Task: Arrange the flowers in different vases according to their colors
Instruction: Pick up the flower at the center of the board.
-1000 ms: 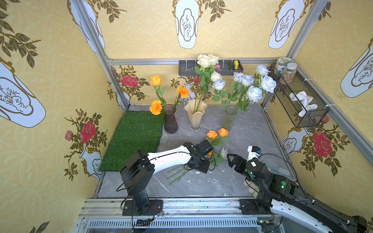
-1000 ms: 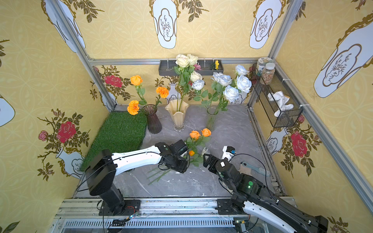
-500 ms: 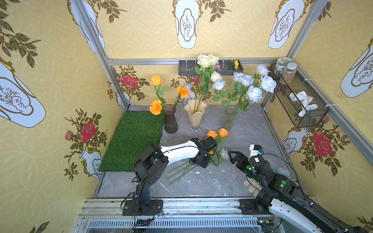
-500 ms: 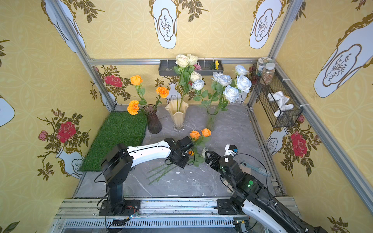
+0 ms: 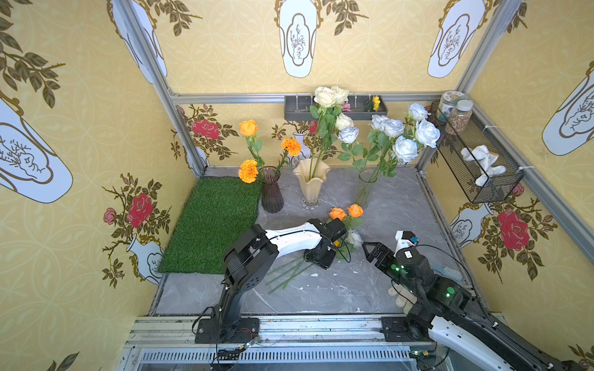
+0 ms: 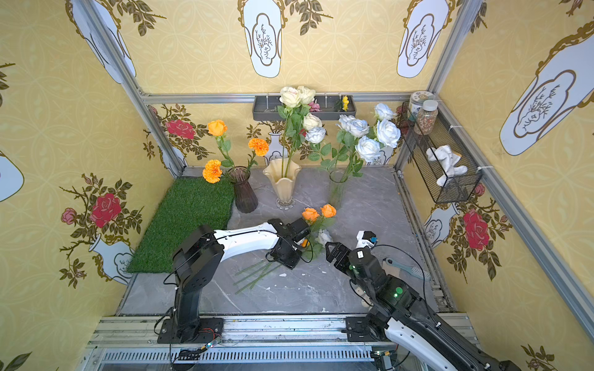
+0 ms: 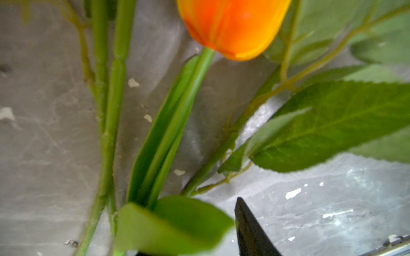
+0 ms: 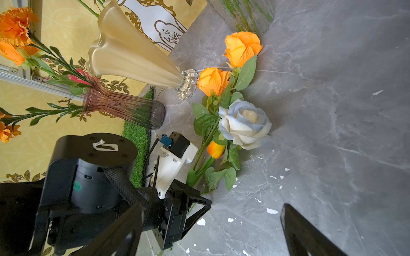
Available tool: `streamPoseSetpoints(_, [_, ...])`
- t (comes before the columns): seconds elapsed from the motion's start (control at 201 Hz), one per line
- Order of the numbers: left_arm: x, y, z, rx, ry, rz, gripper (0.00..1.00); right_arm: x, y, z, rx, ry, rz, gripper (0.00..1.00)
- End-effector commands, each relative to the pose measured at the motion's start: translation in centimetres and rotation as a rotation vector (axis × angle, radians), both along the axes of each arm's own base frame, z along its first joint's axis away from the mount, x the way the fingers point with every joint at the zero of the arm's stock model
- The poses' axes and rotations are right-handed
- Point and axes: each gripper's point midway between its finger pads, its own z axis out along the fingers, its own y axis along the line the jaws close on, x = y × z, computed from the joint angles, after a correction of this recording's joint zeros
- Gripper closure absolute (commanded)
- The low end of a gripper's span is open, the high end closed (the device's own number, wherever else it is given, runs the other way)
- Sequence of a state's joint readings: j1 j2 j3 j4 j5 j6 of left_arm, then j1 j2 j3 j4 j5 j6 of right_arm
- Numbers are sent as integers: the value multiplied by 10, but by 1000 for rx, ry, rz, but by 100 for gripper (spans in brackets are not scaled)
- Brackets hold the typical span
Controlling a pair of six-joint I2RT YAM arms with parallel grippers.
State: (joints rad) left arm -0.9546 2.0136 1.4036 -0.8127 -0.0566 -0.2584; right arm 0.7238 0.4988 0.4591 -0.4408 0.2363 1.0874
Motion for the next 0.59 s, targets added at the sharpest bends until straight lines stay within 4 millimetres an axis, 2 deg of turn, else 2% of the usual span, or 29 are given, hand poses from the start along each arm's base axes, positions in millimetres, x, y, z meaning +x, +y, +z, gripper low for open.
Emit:
streamPoseSetpoints(0.0, [-5,5,-9,27,22,-10,59,4,3,9,22,-38,2,3])
streamPoseSetpoints(0.373, [1,10,23,-22,-172,13,59,3,2,10,29,-43,3,3])
streamPoseSetpoints(0.587, [0,7,9,26,-125,-10,59,2,1,10,30,-44,3,3])
